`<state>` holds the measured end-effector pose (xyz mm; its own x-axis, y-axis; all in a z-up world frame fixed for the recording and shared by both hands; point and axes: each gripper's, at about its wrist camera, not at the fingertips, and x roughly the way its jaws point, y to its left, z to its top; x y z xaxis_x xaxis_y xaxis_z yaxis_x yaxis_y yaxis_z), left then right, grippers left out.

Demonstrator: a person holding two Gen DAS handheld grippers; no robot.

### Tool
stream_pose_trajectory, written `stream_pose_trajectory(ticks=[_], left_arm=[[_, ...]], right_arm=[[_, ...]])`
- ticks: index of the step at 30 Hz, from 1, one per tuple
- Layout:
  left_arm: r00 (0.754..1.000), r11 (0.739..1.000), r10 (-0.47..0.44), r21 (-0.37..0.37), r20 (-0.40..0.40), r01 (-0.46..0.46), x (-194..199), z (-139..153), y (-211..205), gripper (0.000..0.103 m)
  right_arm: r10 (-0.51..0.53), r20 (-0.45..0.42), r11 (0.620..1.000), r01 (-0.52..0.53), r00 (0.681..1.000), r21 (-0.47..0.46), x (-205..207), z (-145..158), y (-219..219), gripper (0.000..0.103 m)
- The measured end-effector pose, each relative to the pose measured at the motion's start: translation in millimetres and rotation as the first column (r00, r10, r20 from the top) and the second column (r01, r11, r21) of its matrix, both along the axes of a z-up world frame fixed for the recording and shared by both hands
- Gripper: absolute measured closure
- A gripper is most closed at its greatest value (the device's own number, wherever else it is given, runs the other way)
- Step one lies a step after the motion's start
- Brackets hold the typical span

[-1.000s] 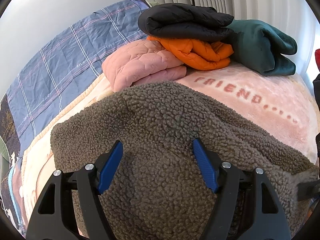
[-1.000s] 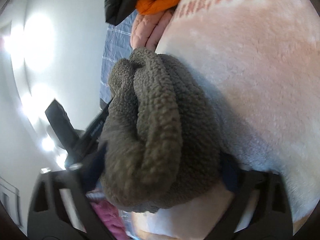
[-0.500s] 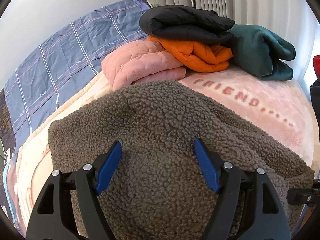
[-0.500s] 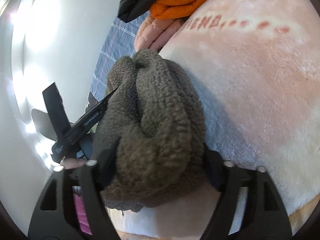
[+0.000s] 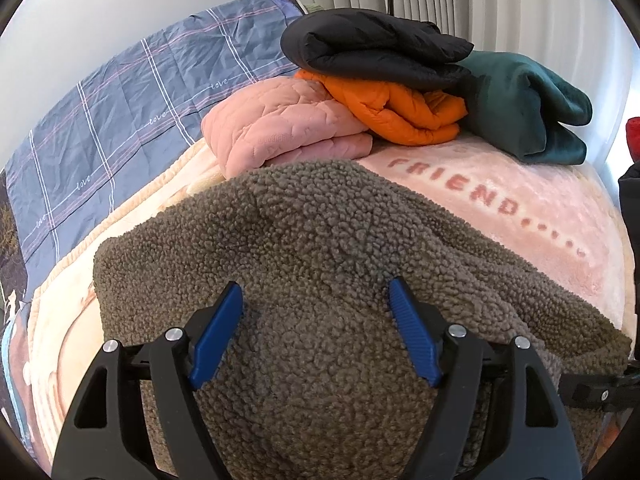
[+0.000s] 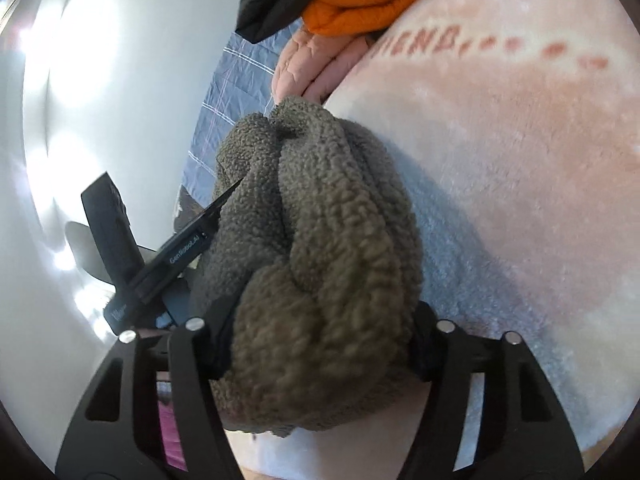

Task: Fold large clothes

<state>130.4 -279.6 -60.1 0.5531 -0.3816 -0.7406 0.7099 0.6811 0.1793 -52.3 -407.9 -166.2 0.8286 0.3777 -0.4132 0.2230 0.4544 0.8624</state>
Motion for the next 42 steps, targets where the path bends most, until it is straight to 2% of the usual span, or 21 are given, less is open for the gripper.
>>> stream_pose_trajectory(ticks=[3, 8, 17, 22, 31, 34, 36, 37, 38, 39, 40, 42], left_arm=[[1.000, 1.000, 0.004, -0.010, 0.021, -0.004, -3, 3, 4, 0.025], [0.995, 0.999, 0.000, -0.042, 0.103, 0.004, -17, 22, 12, 0.026], [0.992, 0.998, -0.017, -0.054, 0.129, 0.024, -24, 31, 23, 0.026], [0.991, 0.998, -0.005, -0.060, 0.136, 0.013, -13, 34, 34, 0.025], [0.991, 0.994, 0.094, -0.069, 0.095, -0.087, 34, 22, 73, 0.015], [0.980, 0.974, 0.198, -0.117, 0.027, -0.193, 65, 14, 104, 0.014], [0.951, 0.929, 0.288, -0.207, -0.112, -0.306, 99, 1, 137, 0.012], [0.939, 0.910, 0.287, -0.251, -0.189, -0.329, 110, -6, 148, 0.011], [0.915, 0.881, 0.254, -0.316, -0.312, -0.353, 125, -18, 161, 0.007], [0.898, 0.865, 0.232, -0.344, -0.373, -0.366, 133, -25, 167, 0.004], [0.870, 0.841, 0.194, -0.379, -0.454, -0.386, 143, -37, 173, 0.003], [0.840, 0.819, 0.133, -0.419, -0.526, -0.393, 153, -54, 175, 0.001]], right_arm=[[0.005, 0.007, 1.000, -0.005, 1.000, 0.006, -1, -1, -1, 0.039], [0.015, 0.024, 1.000, -0.015, 1.000, -0.020, -4, 0, 0, 0.039], [0.020, 0.031, 0.999, -0.019, 0.999, -0.047, -4, 0, 0, 0.038], [0.020, 0.024, 0.997, -0.019, 1.000, -0.072, -4, 2, 2, 0.037], [0.015, 0.008, 0.994, -0.014, 1.000, -0.107, -4, 4, 4, 0.035], [0.010, 0.003, 0.993, -0.009, 1.000, -0.115, -4, 5, 5, 0.034], [0.007, 0.000, 0.992, -0.007, 1.000, -0.122, -5, 6, 6, 0.034], [0.006, -0.002, 0.992, -0.006, 1.000, -0.126, -4, 6, 7, 0.034], [0.005, -0.003, 0.992, -0.006, 1.000, -0.128, -4, 6, 7, 0.033], [0.003, -0.005, 0.991, -0.004, 1.000, -0.131, -4, 6, 8, 0.033], [0.001, -0.006, 0.991, -0.001, 1.000, -0.131, -3, 6, 8, 0.033], [-0.005, -0.009, 0.991, 0.004, 1.000, -0.132, -4, 7, 10, 0.033]])
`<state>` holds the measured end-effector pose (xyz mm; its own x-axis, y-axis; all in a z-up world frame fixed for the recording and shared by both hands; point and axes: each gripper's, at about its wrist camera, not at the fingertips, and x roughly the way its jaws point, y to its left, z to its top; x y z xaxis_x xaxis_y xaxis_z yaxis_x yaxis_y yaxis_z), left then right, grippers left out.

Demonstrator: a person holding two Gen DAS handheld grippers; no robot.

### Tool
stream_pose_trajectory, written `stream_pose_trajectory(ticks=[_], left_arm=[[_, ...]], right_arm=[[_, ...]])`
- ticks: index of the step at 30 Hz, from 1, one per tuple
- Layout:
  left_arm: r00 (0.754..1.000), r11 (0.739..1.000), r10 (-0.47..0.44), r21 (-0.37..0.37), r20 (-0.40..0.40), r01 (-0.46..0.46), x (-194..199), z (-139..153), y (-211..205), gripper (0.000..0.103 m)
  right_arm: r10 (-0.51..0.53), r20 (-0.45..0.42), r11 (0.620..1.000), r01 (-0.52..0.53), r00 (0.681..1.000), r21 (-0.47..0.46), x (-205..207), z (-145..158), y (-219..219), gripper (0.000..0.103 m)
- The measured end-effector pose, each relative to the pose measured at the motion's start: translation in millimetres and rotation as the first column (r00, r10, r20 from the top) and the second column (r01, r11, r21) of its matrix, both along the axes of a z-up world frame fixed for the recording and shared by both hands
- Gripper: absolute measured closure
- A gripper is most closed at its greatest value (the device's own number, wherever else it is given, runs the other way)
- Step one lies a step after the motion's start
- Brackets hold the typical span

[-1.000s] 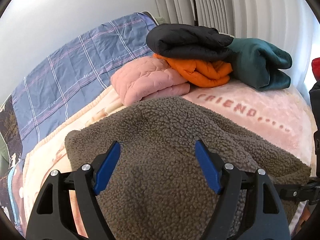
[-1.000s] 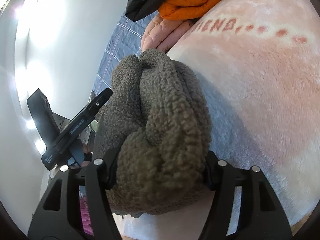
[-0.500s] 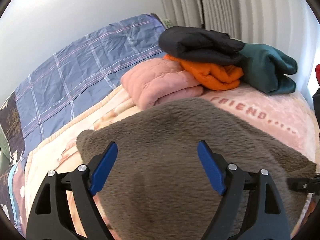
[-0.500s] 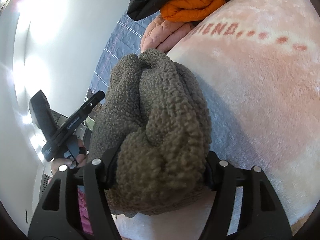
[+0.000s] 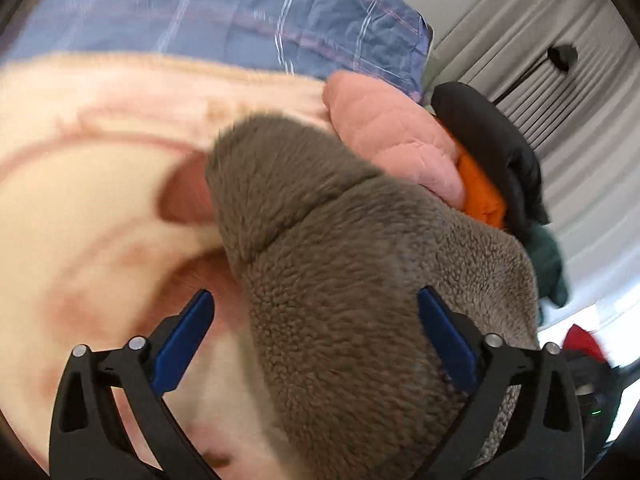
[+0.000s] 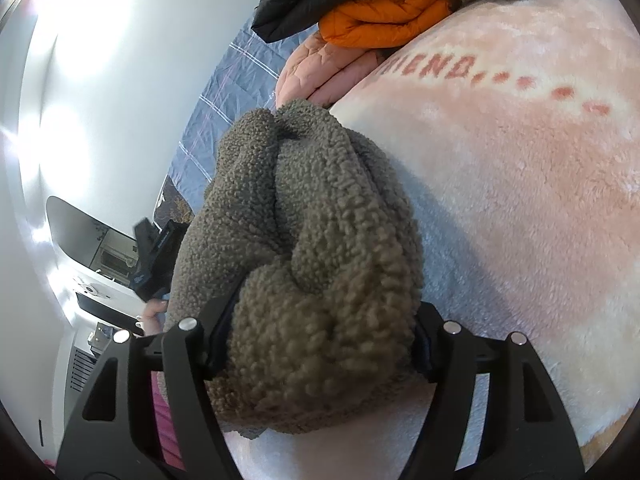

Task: Fold large clothes
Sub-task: 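Grasp the fleece bundle with both grippers and lift it off the blanket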

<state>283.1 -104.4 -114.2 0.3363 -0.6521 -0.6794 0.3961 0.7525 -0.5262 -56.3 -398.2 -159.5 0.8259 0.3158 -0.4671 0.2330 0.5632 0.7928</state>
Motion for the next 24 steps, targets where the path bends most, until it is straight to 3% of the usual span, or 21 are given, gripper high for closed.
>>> stream_pose_trajectory(ticks=[6, 10, 11, 12, 14, 15, 17, 20, 24], left_arm=[[0.991, 0.980, -0.077, -0.193, -0.106, 0.055, 26, -34, -8, 0.001], [0.988, 0.972, -0.099, -0.225, -0.117, 0.071, 28, -46, -21, 0.001], [0.991, 0.975, -0.092, -0.211, -0.094, 0.071, 28, -43, -23, 0.001], [0.994, 0.978, -0.089, -0.193, -0.058, 0.076, 29, -39, -25, 0.012], [0.992, 0.984, -0.112, -0.129, 0.064, 0.119, 18, -23, -34, 0.030], [0.989, 0.985, -0.114, -0.117, 0.097, 0.125, 11, -15, -35, 0.040], [0.985, 0.984, -0.098, -0.132, 0.144, 0.117, 6, 2, -34, 0.049], [0.981, 0.974, -0.073, -0.201, 0.180, 0.109, -8, 26, -19, 0.055], [0.961, 0.968, -0.060, -0.221, 0.271, 0.123, -39, 70, 4, 0.056]], right_arm=[[-0.002, -0.007, 1.000, 0.002, 1.000, 0.009, 0, -1, 0, 0.027], [0.003, -0.011, 0.999, -0.003, 1.000, 0.036, 3, -3, -3, 0.021], [0.007, -0.010, 0.999, -0.007, 1.000, 0.042, 4, -4, -4, 0.021], [0.013, -0.008, 0.999, -0.013, 1.000, 0.043, 4, -4, -4, 0.022], [0.021, 0.022, 1.000, -0.021, 1.000, 0.017, 2, 5, -2, 0.042], [0.021, 0.031, 1.000, -0.020, 0.999, -0.010, 1, 11, 1, 0.046], [0.024, 0.053, 0.998, -0.021, 0.998, -0.052, -2, 24, 6, 0.053], [0.045, 0.110, 0.999, -0.043, 0.993, -0.020, -6, 36, 5, 0.057], [0.078, 0.174, 0.993, -0.061, 0.982, -0.098, -12, 66, 10, 0.057]])
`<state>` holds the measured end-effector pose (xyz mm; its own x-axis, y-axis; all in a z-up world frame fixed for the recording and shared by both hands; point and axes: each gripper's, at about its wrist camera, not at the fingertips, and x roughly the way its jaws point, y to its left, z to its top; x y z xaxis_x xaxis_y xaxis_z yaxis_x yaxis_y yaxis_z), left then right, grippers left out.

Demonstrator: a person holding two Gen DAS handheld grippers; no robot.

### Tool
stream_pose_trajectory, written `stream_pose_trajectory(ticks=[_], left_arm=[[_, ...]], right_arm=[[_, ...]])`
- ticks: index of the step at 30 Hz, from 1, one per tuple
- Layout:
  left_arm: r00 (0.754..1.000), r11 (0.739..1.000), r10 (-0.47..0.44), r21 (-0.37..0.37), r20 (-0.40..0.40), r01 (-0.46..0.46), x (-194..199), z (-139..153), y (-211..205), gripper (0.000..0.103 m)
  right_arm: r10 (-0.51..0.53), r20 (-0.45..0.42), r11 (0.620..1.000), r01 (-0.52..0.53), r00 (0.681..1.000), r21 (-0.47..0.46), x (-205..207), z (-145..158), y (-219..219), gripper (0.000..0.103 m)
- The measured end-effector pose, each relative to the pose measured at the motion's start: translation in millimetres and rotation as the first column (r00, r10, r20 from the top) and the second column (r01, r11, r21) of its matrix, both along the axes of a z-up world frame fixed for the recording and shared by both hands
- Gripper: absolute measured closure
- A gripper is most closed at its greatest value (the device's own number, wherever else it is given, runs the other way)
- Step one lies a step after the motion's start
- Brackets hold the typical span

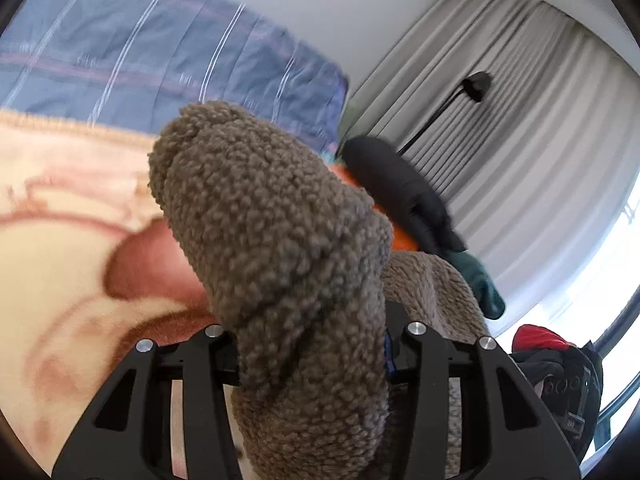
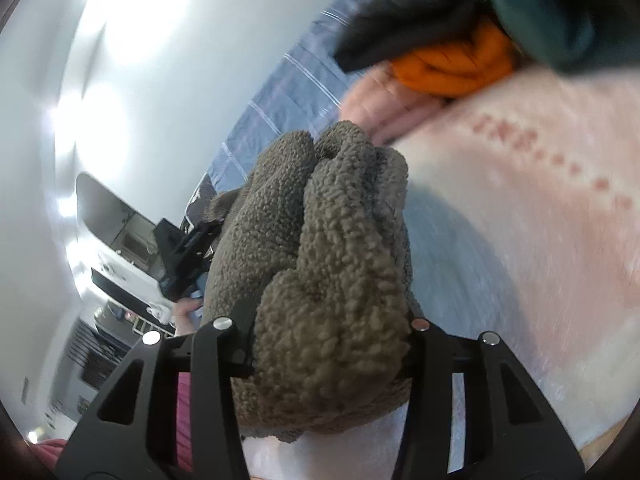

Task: Fold large clothes
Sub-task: 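Grasp the fleece bundle with both grippers and lift it off the blanket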

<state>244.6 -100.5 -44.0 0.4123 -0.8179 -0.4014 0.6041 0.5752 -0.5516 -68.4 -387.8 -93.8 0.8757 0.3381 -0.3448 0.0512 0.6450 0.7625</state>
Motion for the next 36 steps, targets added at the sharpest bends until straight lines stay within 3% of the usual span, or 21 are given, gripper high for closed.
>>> stream_pose_trajectory(ticks=[5, 10, 18, 23, 27, 29, 30, 31, 32, 33, 34, 35, 36], left_arm=[[0.988, 0.997, 0.080, -0.001, 0.132, -0.080, -26, 62, 45, 0.056], [0.942, 0.966, 0.244, 0.029, 0.230, -0.258, -23, 123, 108, 0.056], [0.819, 0.840, 0.492, 0.088, 0.295, -0.536, 47, 168, 200, 0.056], [0.708, 0.719, 0.635, 0.100, 0.308, -0.688, 120, 163, 258, 0.056], [0.613, 0.604, 0.742, 0.125, 0.272, -0.787, 176, 132, 286, 0.055], [0.554, 0.530, 0.792, 0.163, 0.257, -0.832, 200, 104, 301, 0.052], [0.516, 0.478, 0.812, 0.196, 0.273, -0.856, 209, 87, 303, 0.043], [0.459, 0.374, 0.830, 0.295, 0.316, -0.879, 222, 59, 300, 0.039], [0.467, 0.329, 0.825, 0.402, 0.319, -0.855, 233, 29, 297, 0.039], [0.529, 0.356, 0.802, 0.488, 0.279, -0.797, 241, -4, 294, 0.039], [0.574, 0.392, 0.778, 0.517, 0.254, -0.761, 242, -24, 290, 0.039], [0.607, 0.422, 0.755, 0.524, 0.248, -0.740, 236, -43, 283, 0.038], [0.602, 0.444, 0.752, 0.469, 0.268, -0.764, 226, -48, 280, 0.037]], right_arm=[[0.089, 0.096, 0.993, -0.081, 0.991, -0.081, 25, 47, 15, 0.057], [0.261, 0.162, 0.961, -0.240, 0.952, -0.140, 111, 100, 43, 0.057], [0.475, 0.167, 0.877, -0.449, 0.864, -0.167, 318, 150, 125, 0.057], [0.524, 0.138, 0.849, -0.503, 0.840, -0.163, 427, 143, 193, 0.057], [0.528, 0.082, 0.846, -0.516, 0.845, -0.134, 501, 100, 250, 0.056], [0.519, 0.037, 0.848, -0.510, 0.854, -0.143, 529, 68, 273, 0.054], [0.517, 0.013, 0.847, -0.509, 0.856, -0.153, 541, 54, 278, 0.053], [0.511, -0.043, 0.841, -0.510, 0.859, -0.180, 554, 32, 284, 0.049], [0.496, -0.131, 0.828, -0.513, 0.858, -0.226, 563, 11, 295, 0.049], [0.455, -0.232, 0.808, -0.508, 0.860, -0.298, 571, -18, 305, 0.048], [0.408, -0.230, 0.814, -0.466, 0.884, -0.346, 566, -29, 307, 0.048], [0.345, -0.205, 0.836, -0.399, 0.916, -0.376, 561, -34, 304, 0.046], [0.291, -0.215, 0.863, -0.353, 0.932, -0.362, 560, -39, 297, 0.046]])
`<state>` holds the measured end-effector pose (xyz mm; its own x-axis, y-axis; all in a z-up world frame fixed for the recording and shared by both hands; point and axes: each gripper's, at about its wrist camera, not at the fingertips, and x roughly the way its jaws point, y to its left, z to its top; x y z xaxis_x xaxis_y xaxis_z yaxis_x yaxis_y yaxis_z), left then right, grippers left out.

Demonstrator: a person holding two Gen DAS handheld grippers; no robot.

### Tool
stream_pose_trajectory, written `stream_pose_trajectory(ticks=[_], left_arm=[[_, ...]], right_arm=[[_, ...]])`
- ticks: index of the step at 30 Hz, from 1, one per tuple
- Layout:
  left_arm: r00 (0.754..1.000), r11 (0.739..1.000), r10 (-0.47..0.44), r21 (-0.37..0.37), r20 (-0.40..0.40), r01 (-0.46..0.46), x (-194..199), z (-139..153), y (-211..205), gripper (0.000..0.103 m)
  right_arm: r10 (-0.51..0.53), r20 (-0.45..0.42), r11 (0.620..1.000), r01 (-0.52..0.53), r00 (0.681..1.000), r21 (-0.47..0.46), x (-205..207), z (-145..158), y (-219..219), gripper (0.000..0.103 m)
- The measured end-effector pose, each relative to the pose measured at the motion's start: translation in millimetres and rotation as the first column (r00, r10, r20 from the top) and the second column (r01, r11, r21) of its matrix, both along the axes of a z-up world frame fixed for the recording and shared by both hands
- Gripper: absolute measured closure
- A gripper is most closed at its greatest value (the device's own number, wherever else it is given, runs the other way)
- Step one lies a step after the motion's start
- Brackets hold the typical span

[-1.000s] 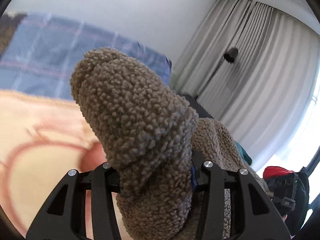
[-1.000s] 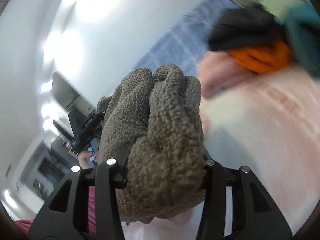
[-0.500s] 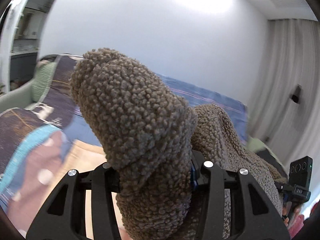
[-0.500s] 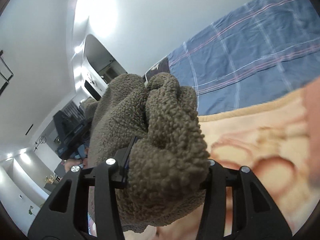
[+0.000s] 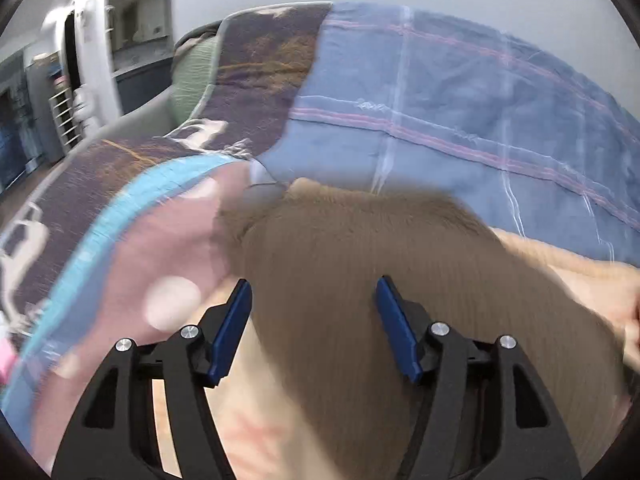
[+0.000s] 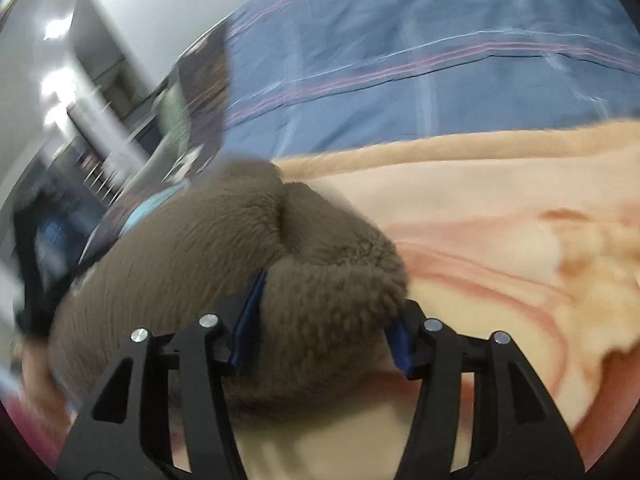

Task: Fold large clothes
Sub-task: 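Grasp the fleece bundle with both grippers and lift it off the blanket, then set the fleece bundle down beside the blanket edge and open both grippers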

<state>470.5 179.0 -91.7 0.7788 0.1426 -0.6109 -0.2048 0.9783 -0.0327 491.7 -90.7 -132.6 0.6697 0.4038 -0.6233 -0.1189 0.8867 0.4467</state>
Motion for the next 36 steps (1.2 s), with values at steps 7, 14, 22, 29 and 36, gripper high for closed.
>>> stream_pose_trajectory(ticks=[7, 14, 22, 29, 36], left_arm=[[1.000, 1.000, 0.001, -0.001, -0.018, -0.001, -23, 15, -2, 0.035], [0.991, 0.992, -0.122, 0.043, 0.062, 0.119, -93, 42, -19, 0.011], [0.956, 0.956, -0.274, 0.135, 0.104, 0.259, -220, 64, -101, 0.001], [0.921, 0.940, -0.341, 0.097, 0.186, 0.328, -323, 87, -151, 0.001], [0.907, 0.938, -0.342, 0.142, 0.246, 0.315, -403, 116, -175, 0.001]], right_arm=[[-0.057, -0.003, 0.997, 0.057, 0.998, -0.044, -29, 28, -12, 0.030], [-0.020, 0.080, 0.992, 0.030, 0.997, -0.125, -96, 67, -31, 0.019], [-0.091, 0.062, 0.959, 0.104, 0.994, -0.264, -251, 85, -77, 0.012], [-0.169, 0.246, 0.941, 0.230, 0.954, -0.247, -376, 124, -108, 0.002], [-0.153, 0.367, 0.945, 0.245, 0.917, -0.217, -450, 153, -109, 0.002]])
